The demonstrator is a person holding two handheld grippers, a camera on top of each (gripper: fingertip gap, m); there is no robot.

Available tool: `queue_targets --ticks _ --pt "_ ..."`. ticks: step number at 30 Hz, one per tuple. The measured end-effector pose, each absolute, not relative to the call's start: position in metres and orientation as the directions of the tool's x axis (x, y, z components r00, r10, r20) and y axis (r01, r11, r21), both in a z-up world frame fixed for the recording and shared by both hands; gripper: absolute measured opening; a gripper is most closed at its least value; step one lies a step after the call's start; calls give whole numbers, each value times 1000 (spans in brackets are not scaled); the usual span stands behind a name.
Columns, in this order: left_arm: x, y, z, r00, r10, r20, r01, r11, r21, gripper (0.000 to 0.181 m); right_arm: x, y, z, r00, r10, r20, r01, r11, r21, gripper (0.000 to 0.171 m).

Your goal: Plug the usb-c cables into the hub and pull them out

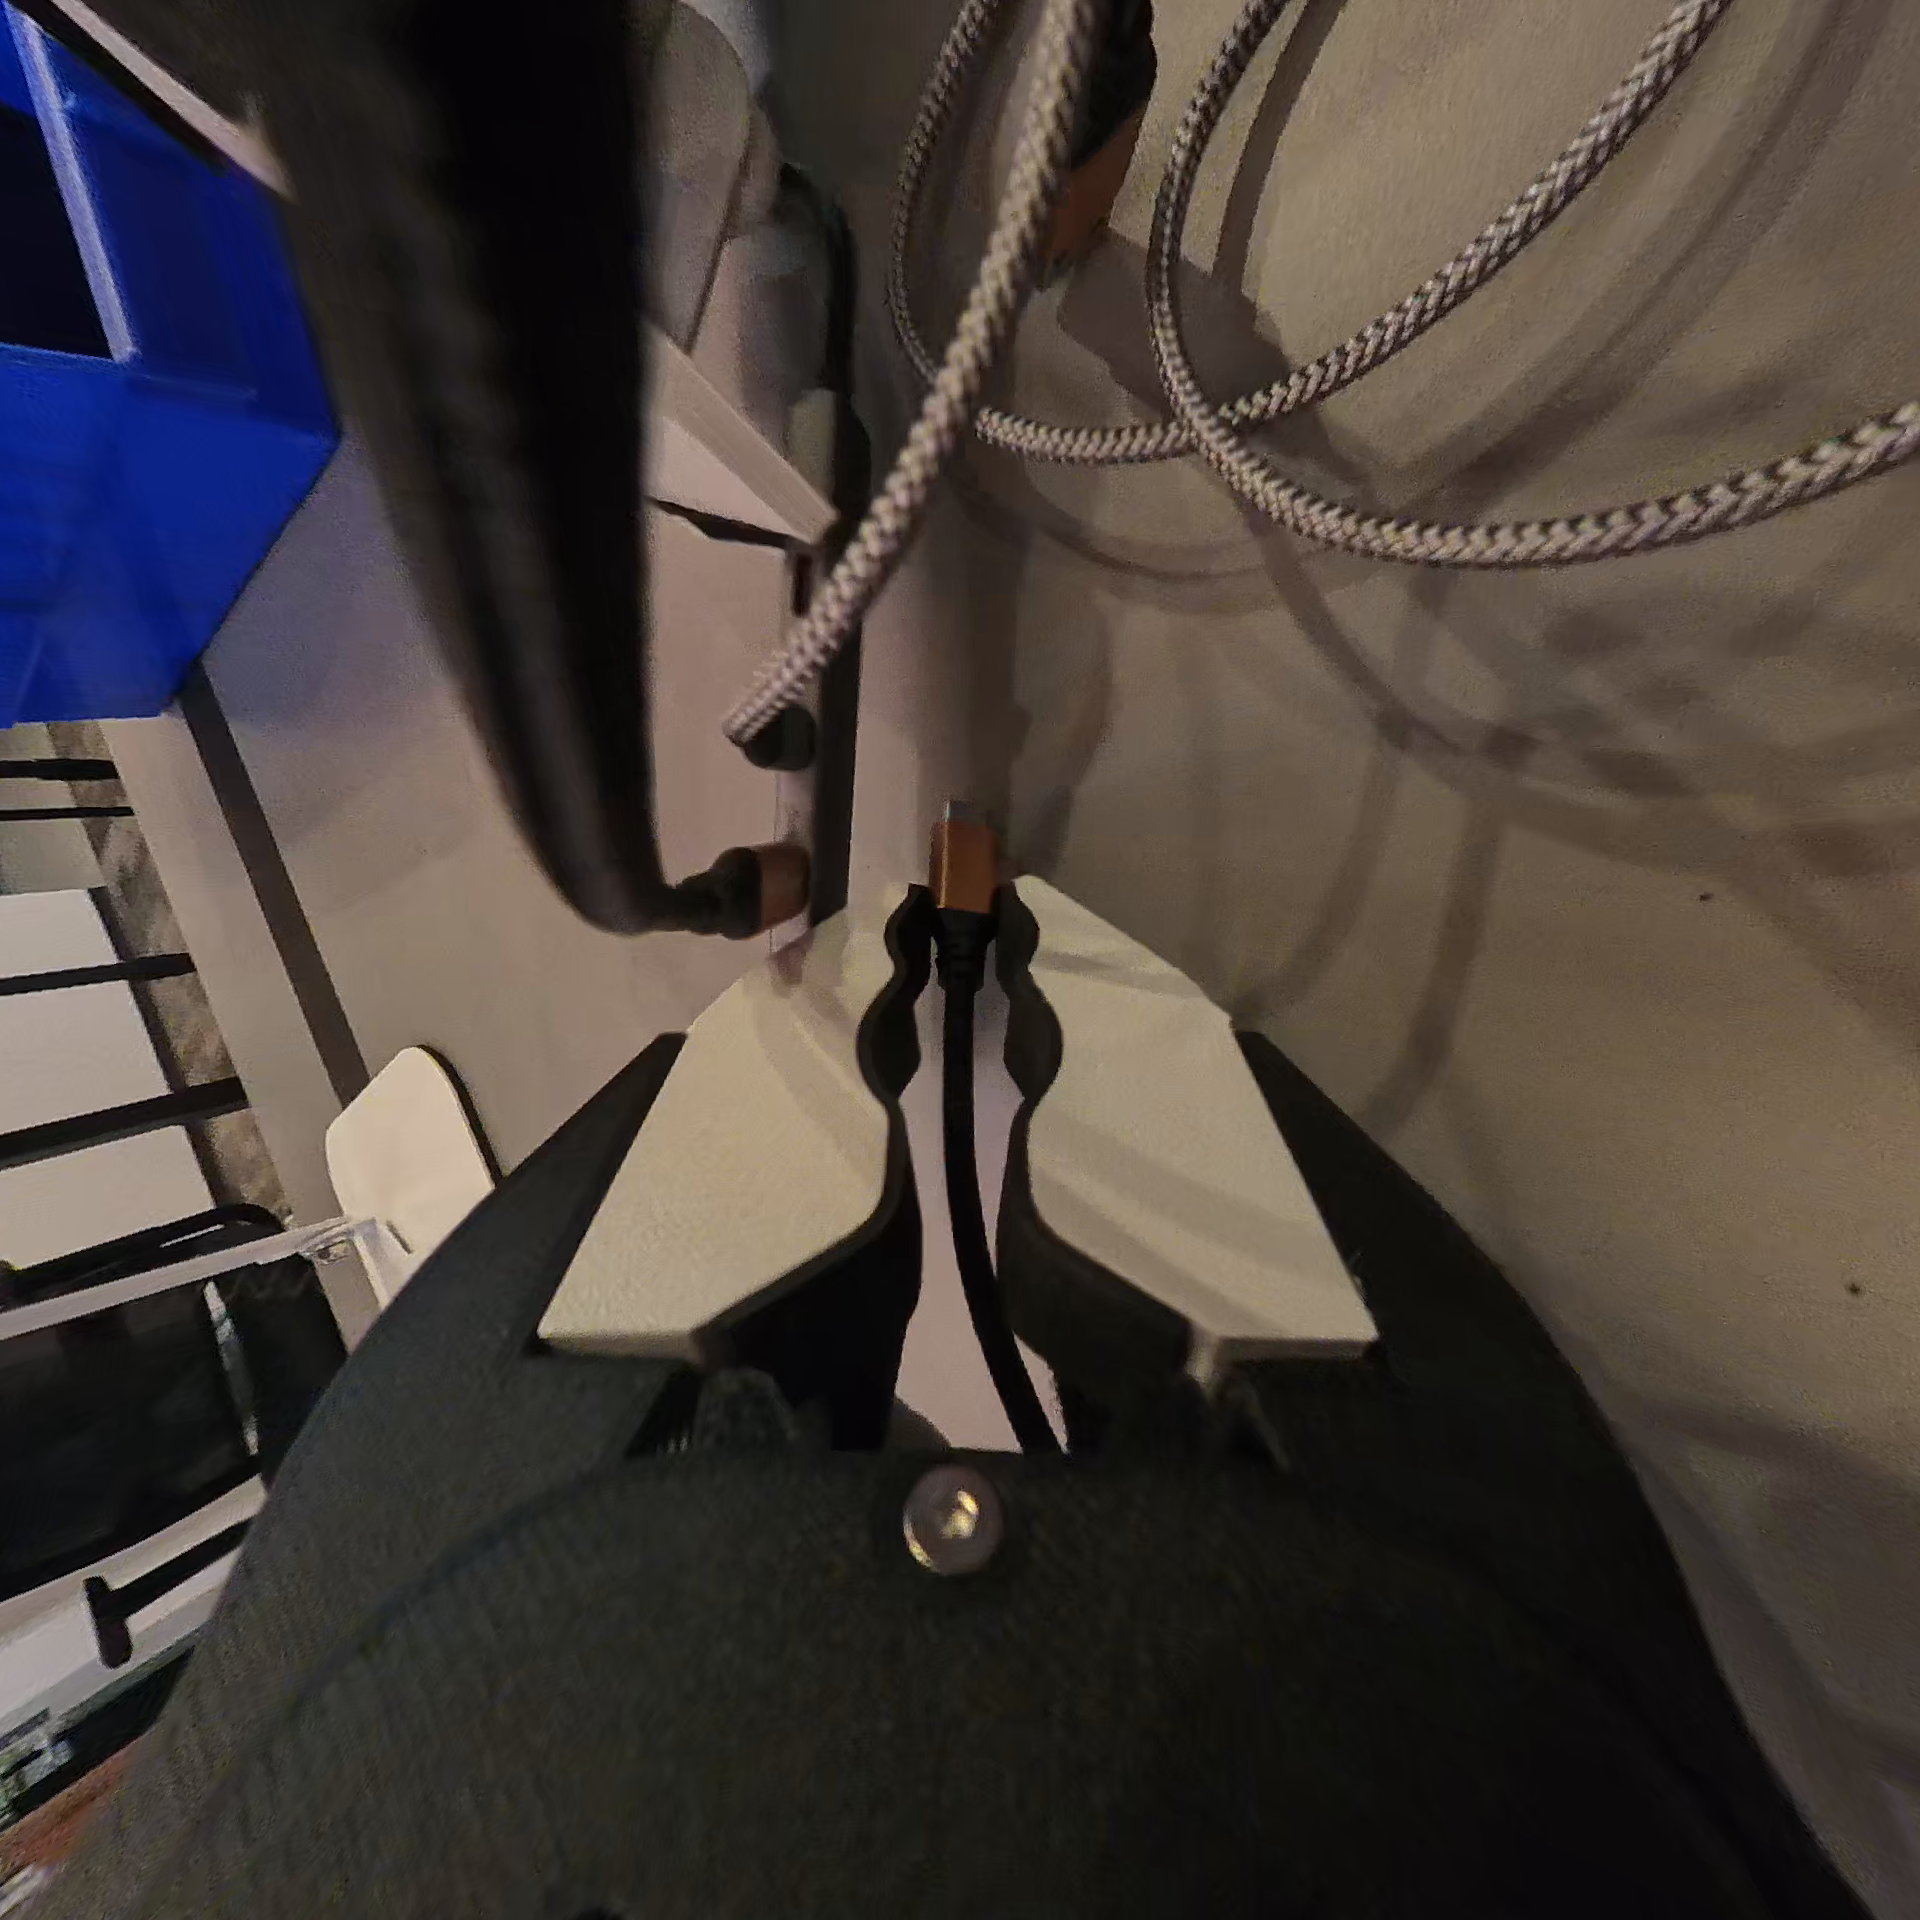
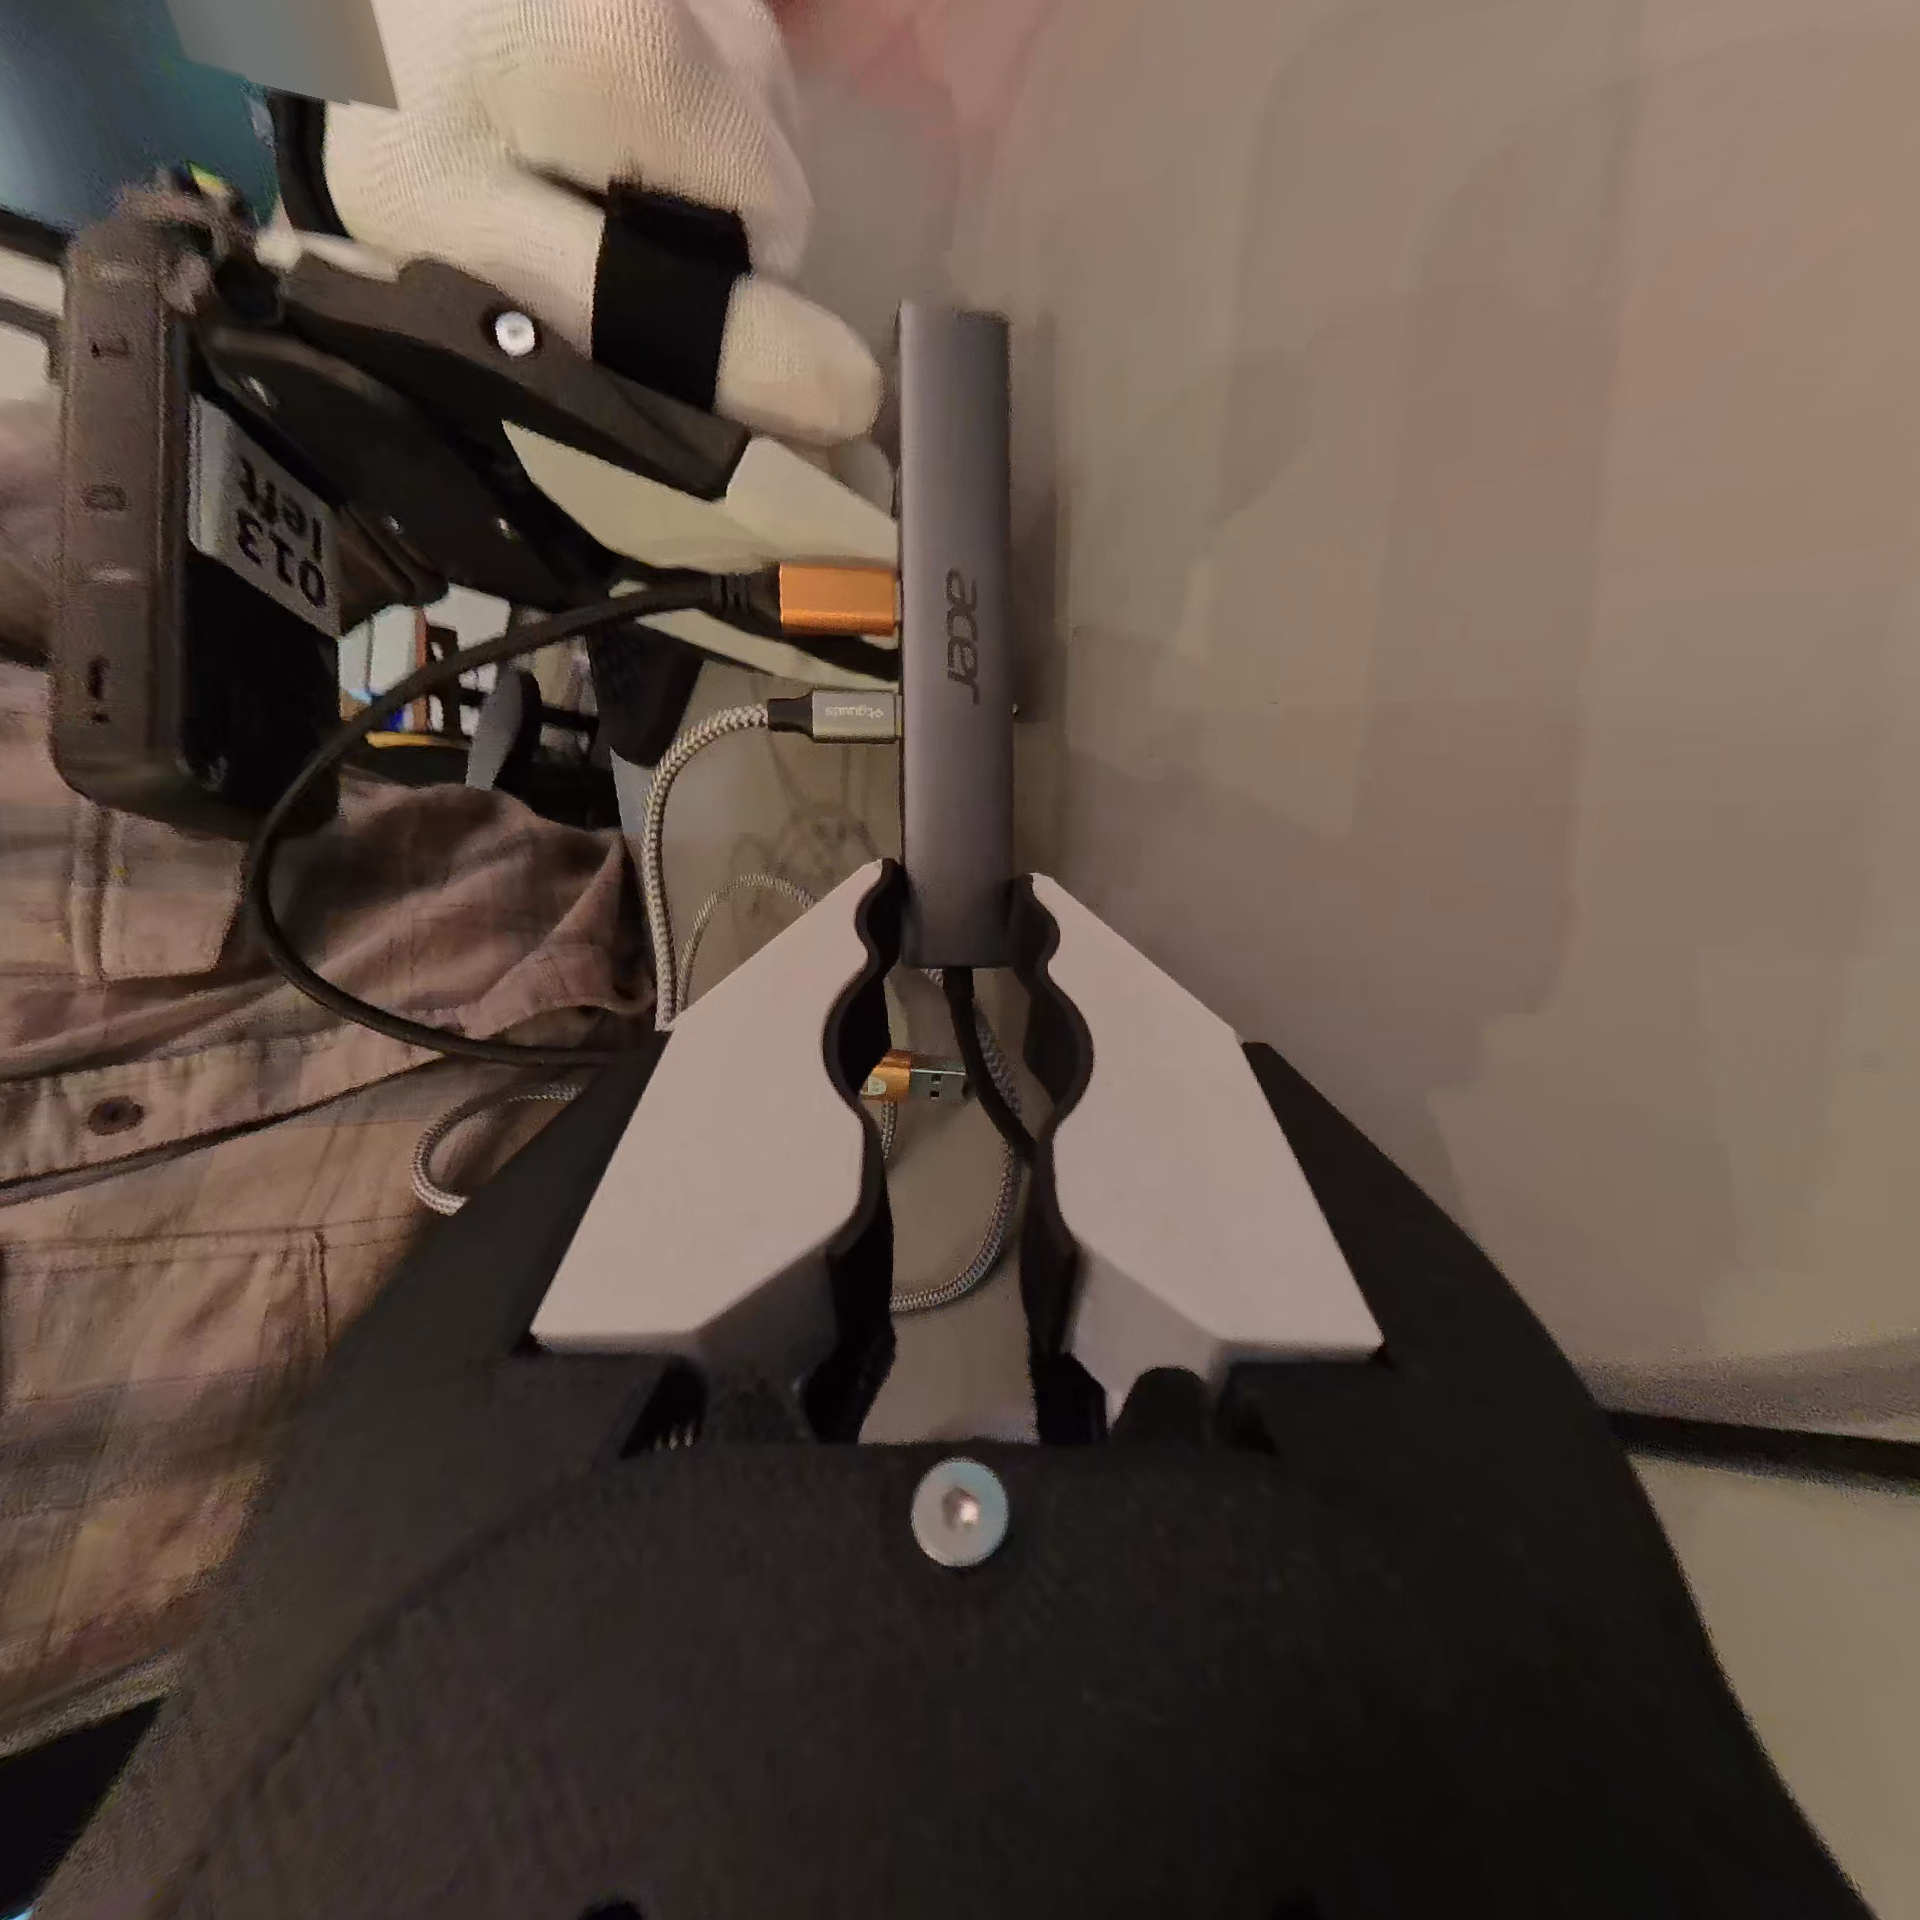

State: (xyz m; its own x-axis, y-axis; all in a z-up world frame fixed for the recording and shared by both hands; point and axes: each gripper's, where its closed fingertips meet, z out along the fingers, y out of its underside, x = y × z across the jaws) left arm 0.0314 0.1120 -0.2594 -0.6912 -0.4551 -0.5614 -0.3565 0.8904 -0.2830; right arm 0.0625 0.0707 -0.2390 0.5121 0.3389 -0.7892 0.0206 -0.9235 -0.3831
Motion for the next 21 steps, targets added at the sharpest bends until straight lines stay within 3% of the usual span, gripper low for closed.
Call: queue_targets --ticks 10,17,19,21 --pt "46 110 -258 -659 -533 -530 -400 846 -354 12 49 73 -255 721 501 -478 261 -836 -482 24" --pt "52 99 -239 -619 -648 -444 -440 755 -486 13 57 86 -261 844 522 -120 385 -746 -543 34" --pt "53 100 -238 -617 -649 -446 -441 754 -487 12 59 89 -263 862 504 -54 391 -729 -562 31" --pt "53 100 -236 -606 -666 -435 -445 737 -508 12 60 91 -262 878 468 -103 323 -736 -596 23"
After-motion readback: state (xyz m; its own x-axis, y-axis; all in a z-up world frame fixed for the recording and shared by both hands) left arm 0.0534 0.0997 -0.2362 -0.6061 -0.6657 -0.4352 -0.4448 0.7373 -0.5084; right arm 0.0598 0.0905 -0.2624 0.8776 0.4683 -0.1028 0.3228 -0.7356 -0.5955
